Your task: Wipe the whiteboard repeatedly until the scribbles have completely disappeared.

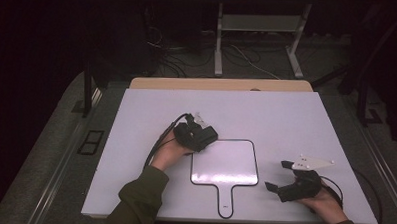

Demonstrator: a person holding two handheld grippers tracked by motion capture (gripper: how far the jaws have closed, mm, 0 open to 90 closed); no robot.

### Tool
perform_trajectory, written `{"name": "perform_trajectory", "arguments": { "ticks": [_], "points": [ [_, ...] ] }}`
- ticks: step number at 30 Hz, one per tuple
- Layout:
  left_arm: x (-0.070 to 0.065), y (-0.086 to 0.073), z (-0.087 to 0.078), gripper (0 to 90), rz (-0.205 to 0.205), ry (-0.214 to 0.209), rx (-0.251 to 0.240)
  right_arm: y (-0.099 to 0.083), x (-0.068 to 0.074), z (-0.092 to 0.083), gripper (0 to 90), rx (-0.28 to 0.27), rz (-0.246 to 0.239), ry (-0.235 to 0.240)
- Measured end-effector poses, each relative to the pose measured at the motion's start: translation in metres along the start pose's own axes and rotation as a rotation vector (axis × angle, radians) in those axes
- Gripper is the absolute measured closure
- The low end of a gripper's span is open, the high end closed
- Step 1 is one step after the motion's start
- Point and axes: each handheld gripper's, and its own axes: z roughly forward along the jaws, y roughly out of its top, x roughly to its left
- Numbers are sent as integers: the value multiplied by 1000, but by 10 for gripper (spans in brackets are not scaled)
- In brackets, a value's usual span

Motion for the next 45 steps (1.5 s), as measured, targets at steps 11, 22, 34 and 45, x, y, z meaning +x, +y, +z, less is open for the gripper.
{"name": "perform_trajectory", "arguments": {
  "ticks": [11,22,34,45],
  "points": [
    [6,-1,-1,391,-14,4,3,0,0,-1,0,-2,-3,1],
    [4,-4,-4,391,-7,6,14,0,0,0,0,-1,-2,-1],
    [14,-6,-4,391,-31,37,16,0,0,-1,0,-5,-2,-1],
    [4,0,-1,391,2,4,21,0,1,0,0,-3,-3,-1]
  ]
}}
